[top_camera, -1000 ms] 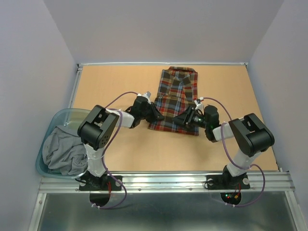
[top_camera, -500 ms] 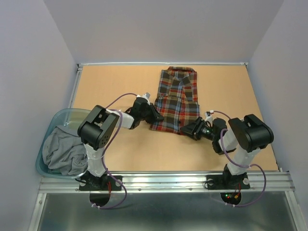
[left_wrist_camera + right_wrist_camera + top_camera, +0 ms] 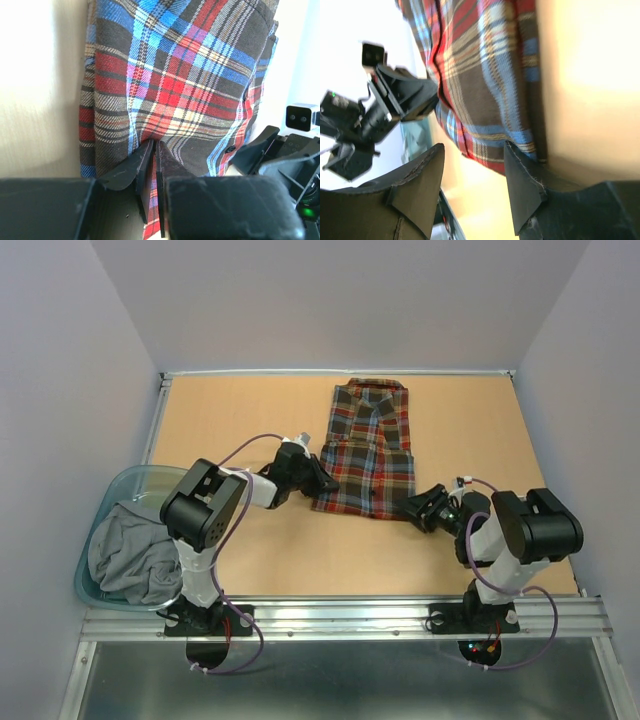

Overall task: Fold and stack the long sleeve shirts
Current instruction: Fold the shirt

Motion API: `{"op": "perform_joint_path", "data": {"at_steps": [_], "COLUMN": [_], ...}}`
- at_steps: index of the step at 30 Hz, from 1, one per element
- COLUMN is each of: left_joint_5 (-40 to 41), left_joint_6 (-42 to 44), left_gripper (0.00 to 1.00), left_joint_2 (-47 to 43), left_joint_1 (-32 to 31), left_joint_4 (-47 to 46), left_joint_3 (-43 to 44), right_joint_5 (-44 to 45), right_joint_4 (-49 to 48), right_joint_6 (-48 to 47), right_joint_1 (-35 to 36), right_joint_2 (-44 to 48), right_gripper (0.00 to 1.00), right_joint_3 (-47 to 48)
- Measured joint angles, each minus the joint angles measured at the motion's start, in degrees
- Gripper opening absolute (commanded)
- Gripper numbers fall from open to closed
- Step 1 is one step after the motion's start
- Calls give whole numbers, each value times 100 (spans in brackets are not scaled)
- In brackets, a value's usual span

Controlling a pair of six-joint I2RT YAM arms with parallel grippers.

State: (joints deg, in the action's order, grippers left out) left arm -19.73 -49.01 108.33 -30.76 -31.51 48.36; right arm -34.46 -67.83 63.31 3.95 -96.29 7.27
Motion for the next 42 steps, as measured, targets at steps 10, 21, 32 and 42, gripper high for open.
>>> {"op": "perform_joint_path", "data": {"at_steps": [10,21,32,42], "left_joint_5": [201,374,120,140], "left_joint_6": [260,767,254,-57], "left_gripper": [48,32,24,28], "left_joint_2": [-741,-1099,-203,-562], "left_joint_1": [13,-960,-1137,-1014], "left_joint_4": [743,841,-490,-994], "left_joint_3": [-111,227,-310,-911], "right_joint_5": [-186,-212,-254,-229], "right_joint_4": [988,3174,3941,4207], "right_joint_6": [-136,-1233,-1738,-2079], "right_joint_1": [-127,-118,-87,-87], "right_joint_2": [883,1934,1915,1812], "right_gripper": [65,66,66,66], "right_joint_3": [280,1705,1705,1698]}}
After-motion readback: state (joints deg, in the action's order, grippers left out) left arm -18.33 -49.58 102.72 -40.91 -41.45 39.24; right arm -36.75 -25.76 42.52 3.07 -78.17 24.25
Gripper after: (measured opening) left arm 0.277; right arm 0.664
